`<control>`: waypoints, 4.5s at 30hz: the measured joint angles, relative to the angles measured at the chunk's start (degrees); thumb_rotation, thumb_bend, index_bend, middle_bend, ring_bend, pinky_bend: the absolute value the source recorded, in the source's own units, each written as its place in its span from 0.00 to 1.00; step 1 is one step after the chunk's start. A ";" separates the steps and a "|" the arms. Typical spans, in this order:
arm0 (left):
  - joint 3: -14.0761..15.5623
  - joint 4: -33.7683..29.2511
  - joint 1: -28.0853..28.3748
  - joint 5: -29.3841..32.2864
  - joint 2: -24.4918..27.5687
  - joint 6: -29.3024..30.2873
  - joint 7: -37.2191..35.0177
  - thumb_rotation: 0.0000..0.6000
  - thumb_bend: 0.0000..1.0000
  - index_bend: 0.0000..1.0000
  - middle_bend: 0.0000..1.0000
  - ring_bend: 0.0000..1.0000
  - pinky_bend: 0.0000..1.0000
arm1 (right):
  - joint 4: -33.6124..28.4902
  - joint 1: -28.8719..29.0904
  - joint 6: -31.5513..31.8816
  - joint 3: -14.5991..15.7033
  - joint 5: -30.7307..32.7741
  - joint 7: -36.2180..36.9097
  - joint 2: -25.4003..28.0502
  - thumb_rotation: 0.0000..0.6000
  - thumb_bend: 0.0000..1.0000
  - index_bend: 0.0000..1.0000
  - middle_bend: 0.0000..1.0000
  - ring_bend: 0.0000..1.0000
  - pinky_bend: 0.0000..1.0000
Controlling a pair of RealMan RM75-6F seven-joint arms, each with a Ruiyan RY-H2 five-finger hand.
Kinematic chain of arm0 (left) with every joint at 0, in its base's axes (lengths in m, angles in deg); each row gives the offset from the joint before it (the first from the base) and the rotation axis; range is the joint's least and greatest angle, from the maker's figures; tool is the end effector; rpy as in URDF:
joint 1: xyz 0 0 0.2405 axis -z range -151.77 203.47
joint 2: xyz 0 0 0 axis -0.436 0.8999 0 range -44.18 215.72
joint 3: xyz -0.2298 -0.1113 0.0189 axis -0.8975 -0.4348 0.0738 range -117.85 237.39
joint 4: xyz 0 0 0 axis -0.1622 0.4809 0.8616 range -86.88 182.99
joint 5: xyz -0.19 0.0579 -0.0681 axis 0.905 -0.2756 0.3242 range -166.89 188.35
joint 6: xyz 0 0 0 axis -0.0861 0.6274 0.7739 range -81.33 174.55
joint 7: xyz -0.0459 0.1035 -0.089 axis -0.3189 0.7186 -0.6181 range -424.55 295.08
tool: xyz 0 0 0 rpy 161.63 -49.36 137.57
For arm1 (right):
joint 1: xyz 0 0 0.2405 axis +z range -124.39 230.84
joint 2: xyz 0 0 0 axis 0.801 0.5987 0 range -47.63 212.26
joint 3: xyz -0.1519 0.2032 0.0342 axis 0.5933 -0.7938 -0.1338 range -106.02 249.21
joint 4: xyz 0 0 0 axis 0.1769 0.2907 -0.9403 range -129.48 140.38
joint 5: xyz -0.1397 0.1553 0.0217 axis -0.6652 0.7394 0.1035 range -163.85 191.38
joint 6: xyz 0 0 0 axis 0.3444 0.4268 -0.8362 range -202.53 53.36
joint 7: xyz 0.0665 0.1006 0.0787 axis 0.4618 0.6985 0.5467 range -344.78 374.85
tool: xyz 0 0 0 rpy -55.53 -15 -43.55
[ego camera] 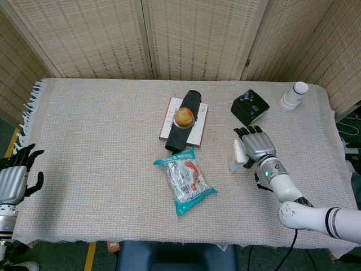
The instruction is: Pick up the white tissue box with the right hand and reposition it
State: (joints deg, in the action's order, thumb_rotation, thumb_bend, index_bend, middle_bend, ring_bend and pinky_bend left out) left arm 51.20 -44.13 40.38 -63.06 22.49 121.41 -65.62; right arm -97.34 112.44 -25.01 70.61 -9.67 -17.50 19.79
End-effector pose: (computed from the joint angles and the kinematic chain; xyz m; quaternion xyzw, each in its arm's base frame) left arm -0.3028 0.2531 0.1666 -0.5721 -0.4159 -0.3917 0.5885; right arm -0.1631 -0.3696 0.0913 0.7287 -0.4379 0.1878 0.4919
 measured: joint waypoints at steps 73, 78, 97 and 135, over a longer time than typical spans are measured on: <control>0.03 0.23 0.13 0.24 -0.22 -0.31 0.46 1.00 0.55 0.18 0.00 0.00 0.11 | 34.57 -20.49 5.59 -8.03 -50.86 80.24 -15.88 1.00 0.28 0.48 0.47 0.24 0.00; -0.07 0.35 0.11 0.50 -0.20 -0.36 0.31 1.00 0.55 0.18 0.00 0.00 0.12 | 45.50 -21.27 8.85 -6.99 -59.03 95.85 -21.86 1.00 0.28 0.49 0.47 0.25 0.00; 0.02 0.36 0.25 0.72 -0.20 -0.84 0.50 1.00 0.55 0.18 0.00 0.00 0.11 | 58.83 -20.94 10.48 -3.41 -64.71 93.26 -30.40 1.00 0.28 0.49 0.47 0.25 0.00; 0.27 -0.15 0.52 1.26 -0.30 -1.43 2.10 1.00 0.55 0.18 0.00 0.00 0.12 | 40.90 -20.08 -7.45 -1.34 -57.17 72.29 -16.62 1.00 0.07 0.00 0.00 0.00 0.00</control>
State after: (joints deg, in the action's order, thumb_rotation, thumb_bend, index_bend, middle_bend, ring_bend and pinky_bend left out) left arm 51.47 -44.29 40.90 -61.80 22.19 119.98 -63.52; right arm -56.44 92.36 -32.46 69.27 -66.84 54.78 3.17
